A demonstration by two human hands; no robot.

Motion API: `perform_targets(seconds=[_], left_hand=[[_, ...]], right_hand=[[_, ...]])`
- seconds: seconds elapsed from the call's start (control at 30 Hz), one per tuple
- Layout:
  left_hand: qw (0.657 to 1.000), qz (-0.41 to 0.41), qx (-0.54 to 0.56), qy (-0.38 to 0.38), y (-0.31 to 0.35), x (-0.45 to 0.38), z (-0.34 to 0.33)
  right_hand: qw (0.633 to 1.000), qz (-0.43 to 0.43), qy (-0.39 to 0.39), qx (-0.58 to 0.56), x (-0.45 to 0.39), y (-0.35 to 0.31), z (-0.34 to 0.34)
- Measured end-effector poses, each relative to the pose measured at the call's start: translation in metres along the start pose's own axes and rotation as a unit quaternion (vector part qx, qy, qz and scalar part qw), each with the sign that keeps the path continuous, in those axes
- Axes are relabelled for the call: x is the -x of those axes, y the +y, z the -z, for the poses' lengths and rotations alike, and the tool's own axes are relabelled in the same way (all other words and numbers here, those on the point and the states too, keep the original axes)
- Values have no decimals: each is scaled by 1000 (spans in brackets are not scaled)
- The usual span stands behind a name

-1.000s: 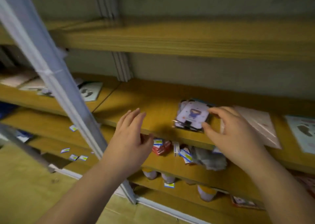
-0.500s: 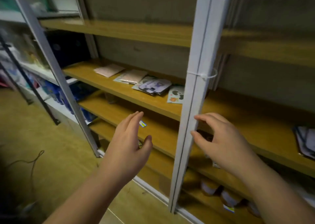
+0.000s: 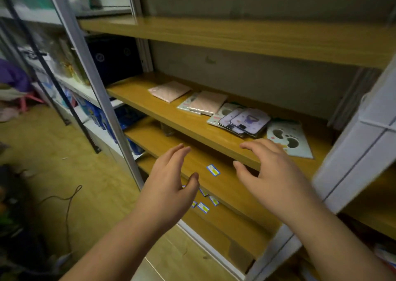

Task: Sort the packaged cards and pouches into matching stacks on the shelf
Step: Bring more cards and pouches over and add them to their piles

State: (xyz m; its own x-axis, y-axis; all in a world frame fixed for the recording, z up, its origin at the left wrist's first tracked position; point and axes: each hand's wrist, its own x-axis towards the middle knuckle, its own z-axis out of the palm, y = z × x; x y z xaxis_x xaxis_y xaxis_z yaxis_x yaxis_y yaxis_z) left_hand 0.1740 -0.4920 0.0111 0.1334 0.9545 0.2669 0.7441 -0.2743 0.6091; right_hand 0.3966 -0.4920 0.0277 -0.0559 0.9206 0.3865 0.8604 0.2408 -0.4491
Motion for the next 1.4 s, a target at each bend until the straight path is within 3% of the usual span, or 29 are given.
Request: perform_targets(seconds=[0.27,0.5,0.8,1.0,1.1,1.2,1.3,1.4], left_hand=[[998,-20,-53,15,-42,-99,34],[996,-9,-27,-89,-93,-156,26],[993,-66,-38,-89,-173,-284,26],[989,-34,-113,-89,-216,-394,33],[963,-2,-234,-133,-228,-433,27],[940,-37,-295,-167,-241,-447,17],[960,-34,-242,-134,-245,-455,16],[975,6,-158,-159,-251,-464,23]], right_hand=[[999,-32,5,-16,-95,-20,-45],[998,-44,15,-36,-132,-22,-73],[993,-109,21,27,-182,-37,-117],[987,-143,48,60,-220,-61,-148],[984,-154,56,73,-228,-74,-161],[981,-167,62,78,-232,-81,-168],[977,-185,70,86,-234,-84,-172],[970,-210,79,97,-231,-85,-174]])
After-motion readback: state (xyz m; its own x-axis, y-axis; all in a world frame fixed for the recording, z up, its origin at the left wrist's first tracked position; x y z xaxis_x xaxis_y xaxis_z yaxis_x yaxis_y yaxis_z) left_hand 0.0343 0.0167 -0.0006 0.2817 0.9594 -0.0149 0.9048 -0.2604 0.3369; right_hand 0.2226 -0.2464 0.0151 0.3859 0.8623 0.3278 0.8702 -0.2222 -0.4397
